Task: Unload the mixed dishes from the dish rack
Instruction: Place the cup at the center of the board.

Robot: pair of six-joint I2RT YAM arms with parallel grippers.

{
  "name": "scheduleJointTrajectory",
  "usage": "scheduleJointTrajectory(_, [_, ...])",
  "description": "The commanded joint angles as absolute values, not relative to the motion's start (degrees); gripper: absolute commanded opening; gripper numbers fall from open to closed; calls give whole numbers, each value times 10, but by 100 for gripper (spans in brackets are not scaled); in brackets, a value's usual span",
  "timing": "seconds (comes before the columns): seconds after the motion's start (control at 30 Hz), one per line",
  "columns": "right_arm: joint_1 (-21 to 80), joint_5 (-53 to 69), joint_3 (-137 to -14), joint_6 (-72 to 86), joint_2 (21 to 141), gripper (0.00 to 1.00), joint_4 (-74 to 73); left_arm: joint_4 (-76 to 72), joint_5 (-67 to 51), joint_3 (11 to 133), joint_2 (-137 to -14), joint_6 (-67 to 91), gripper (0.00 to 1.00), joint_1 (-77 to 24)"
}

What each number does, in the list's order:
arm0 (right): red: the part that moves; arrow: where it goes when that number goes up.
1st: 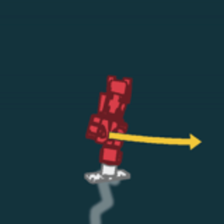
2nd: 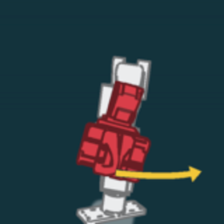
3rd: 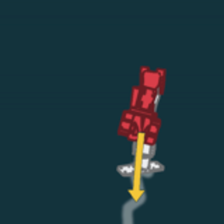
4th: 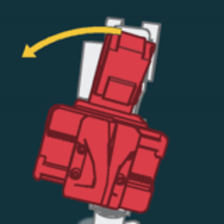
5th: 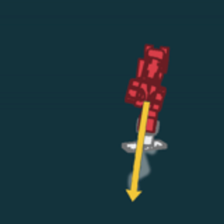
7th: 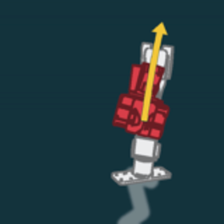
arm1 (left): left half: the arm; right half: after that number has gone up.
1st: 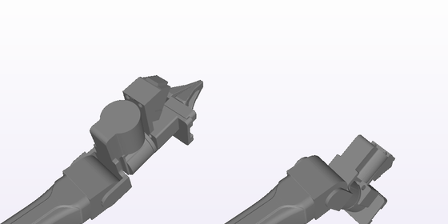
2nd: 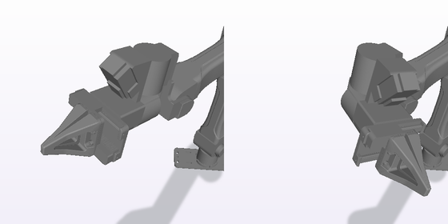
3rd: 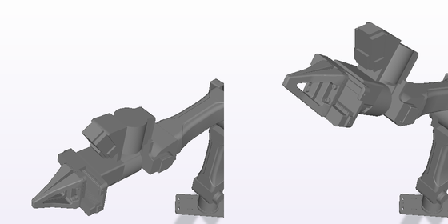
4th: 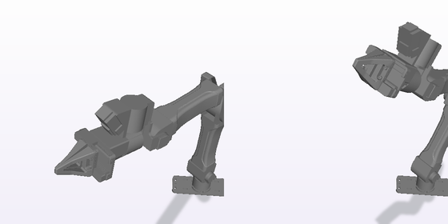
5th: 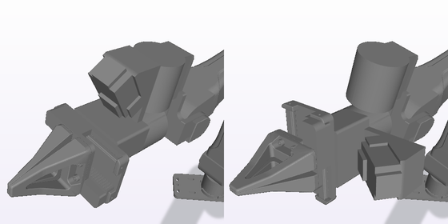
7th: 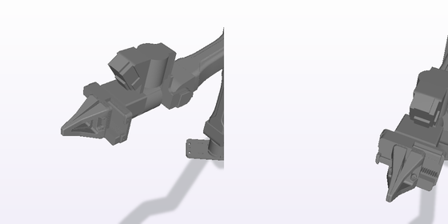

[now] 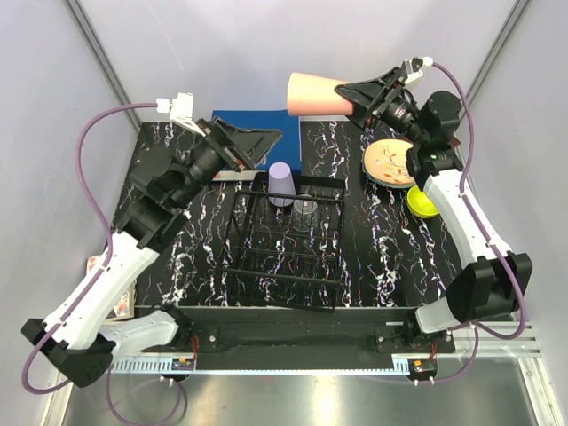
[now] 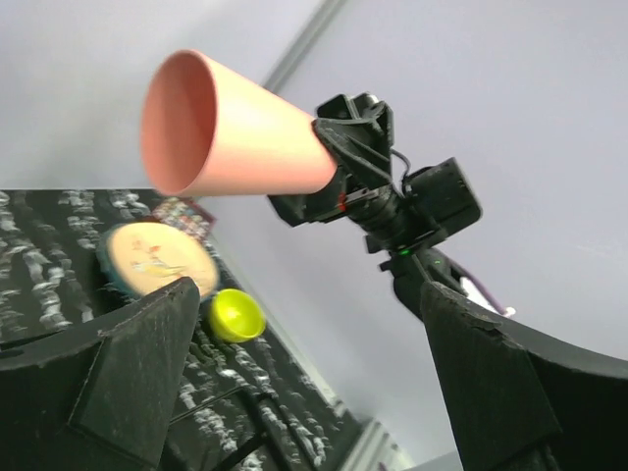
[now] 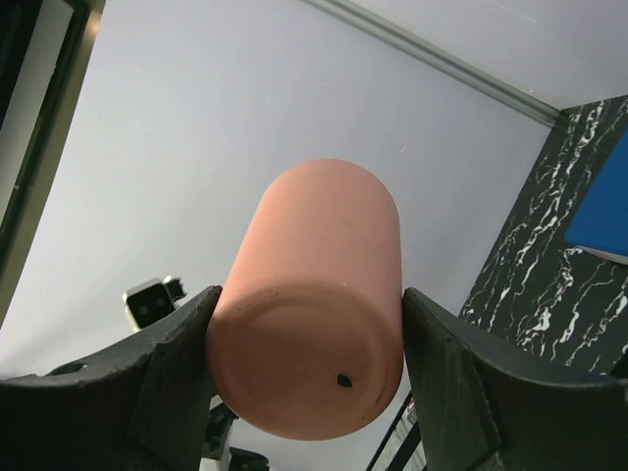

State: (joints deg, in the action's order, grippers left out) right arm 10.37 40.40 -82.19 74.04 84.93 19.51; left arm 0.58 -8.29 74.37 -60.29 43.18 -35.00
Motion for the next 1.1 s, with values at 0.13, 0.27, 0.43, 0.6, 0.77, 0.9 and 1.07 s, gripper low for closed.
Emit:
scheduleJointTrajectory(0.13, [156,430,-801,722,809,0,215,-170,-190,708,-644,527,99,-321])
scheduleJointTrajectory(0.27, [172,431,-792,696,794,0,190,-165,-192,726,-657,516,99,-321])
scheduleJointTrajectory(0.43, [191,436,-780,690,782,0,181,-177,-193,721,-663,521,97,-321])
scheduleJointTrajectory(0.6, [203,435,-773,683,773,0,178,-184,-196,708,-663,526,91,-321])
scheduleJointTrajectory(0.77, [203,415,-793,646,753,0,129,-103,-138,722,-627,471,99,-316])
scheduleJointTrajectory(0.9, [203,408,-802,638,745,0,116,-49,-70,726,-586,438,99,-302])
scheduleJointTrajectory(1.07, [207,418,-808,635,746,0,112,-11,-24,727,-560,412,99,-284])
